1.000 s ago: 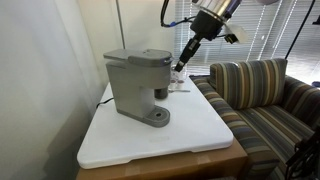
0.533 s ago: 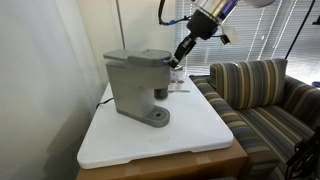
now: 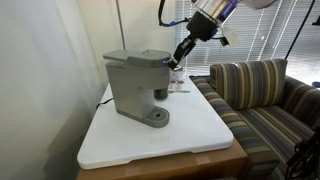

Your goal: Open the grey coffeemaker

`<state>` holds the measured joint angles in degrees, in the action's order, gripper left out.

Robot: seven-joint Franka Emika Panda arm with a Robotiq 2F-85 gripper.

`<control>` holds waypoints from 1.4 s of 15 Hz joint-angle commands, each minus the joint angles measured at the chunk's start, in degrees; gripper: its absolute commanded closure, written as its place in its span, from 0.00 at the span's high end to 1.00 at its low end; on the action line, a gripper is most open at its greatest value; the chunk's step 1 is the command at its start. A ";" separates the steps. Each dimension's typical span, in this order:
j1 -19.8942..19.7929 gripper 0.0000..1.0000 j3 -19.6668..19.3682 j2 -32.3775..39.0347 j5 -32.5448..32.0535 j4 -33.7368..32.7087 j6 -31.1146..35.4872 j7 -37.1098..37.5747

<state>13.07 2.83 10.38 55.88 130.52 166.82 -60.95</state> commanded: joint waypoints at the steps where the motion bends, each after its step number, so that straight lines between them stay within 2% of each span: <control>1: -0.19 0.00 0.45 -0.23 1.26 -0.21 0.81 -1.62; 15: 0.50 0.00 1.87 -4.22 3.00 2.80 2.76 -3.66; 21: 0.37 0.00 3.43 -6.88 8.25 3.77 3.59 -7.38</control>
<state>13.61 5.46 5.69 60.24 132.38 169.08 -64.39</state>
